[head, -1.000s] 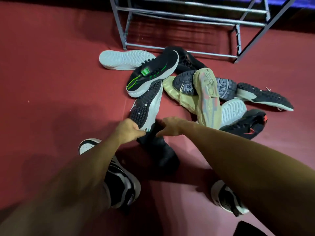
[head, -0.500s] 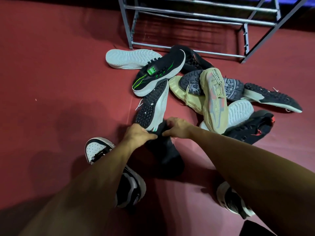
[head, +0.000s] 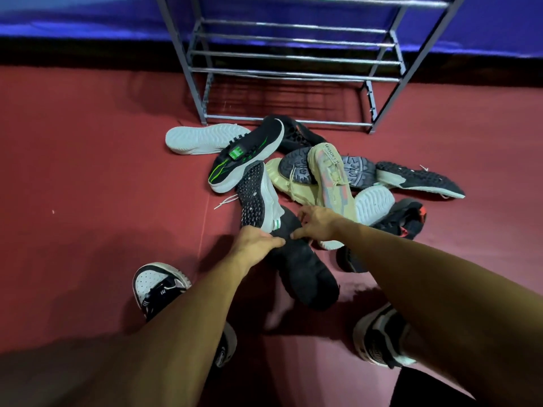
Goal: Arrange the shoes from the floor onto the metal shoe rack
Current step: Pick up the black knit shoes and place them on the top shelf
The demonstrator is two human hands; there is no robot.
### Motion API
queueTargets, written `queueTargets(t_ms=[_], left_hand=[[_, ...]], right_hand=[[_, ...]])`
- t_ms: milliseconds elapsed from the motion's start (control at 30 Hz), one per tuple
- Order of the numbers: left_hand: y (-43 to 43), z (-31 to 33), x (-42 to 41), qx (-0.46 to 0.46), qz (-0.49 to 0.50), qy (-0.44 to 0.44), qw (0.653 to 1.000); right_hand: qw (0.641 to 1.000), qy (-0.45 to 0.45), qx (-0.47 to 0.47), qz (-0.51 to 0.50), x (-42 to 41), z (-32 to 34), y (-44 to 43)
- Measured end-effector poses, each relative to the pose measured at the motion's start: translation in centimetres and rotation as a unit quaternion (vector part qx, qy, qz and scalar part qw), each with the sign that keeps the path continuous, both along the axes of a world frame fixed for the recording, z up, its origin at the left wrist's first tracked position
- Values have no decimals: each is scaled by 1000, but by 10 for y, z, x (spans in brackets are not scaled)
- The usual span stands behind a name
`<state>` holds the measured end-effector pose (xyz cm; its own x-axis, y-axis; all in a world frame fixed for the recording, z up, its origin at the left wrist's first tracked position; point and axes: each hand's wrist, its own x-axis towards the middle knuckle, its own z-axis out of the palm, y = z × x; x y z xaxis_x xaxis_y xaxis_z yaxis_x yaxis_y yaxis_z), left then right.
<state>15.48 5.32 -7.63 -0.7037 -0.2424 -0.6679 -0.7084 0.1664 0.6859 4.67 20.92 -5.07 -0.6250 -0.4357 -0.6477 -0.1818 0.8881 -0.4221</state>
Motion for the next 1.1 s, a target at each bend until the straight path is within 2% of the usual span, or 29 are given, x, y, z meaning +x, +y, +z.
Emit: queueTargets(t_ms=[133, 233, 433, 633, 867, 1000, 1100], left_hand=[[12, 26, -10, 71, 94, 0, 993], [22, 43, -19, 90, 128, 8, 988], [32, 83, -43, 157, 141, 27, 977], [41, 136, -74, 204, 120, 69, 969], [22, 214, -124, 83, 5, 174, 981], [28, 251, -141, 21, -49, 217, 975], [33, 272, -151, 20, -52, 224, 973]], right_hand=[[999, -8, -20, -27, -7, 28, 12], [999, 26, -6, -22, -18, 52, 19], [999, 41, -12, -27, -50, 116, 23], [994, 101, -25, -40, -77, 176, 24], [962, 193, -139, -137, -97, 232, 15], [946, 254, -138, -146, -114, 267, 13], [924, 308, -149, -172, -122, 287, 12]])
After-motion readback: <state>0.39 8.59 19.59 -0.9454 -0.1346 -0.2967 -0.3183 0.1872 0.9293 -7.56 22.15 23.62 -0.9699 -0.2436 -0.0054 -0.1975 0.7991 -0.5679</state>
